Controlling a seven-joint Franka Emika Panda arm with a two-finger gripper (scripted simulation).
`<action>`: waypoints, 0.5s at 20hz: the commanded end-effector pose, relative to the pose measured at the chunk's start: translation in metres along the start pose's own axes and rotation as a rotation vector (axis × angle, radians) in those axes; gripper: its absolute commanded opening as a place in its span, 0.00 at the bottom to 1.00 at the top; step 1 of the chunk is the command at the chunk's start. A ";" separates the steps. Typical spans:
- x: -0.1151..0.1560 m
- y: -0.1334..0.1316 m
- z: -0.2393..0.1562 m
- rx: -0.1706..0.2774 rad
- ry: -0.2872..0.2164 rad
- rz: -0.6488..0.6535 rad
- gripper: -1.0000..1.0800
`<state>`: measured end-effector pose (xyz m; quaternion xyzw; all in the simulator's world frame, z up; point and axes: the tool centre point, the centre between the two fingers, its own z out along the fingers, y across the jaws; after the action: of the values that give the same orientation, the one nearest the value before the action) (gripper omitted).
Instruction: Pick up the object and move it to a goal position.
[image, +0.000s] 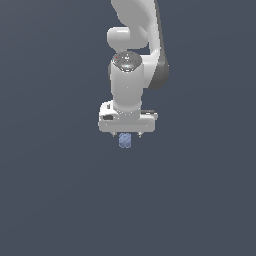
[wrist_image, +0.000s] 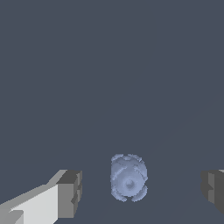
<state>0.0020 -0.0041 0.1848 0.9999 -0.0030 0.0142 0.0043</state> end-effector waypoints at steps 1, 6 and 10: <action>-0.001 0.000 0.002 0.000 -0.001 0.000 0.96; -0.010 0.001 0.017 0.002 -0.005 0.003 0.96; -0.024 0.003 0.036 0.004 -0.011 0.006 0.96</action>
<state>-0.0153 -0.0067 0.1559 0.9999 -0.0052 0.0103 0.0025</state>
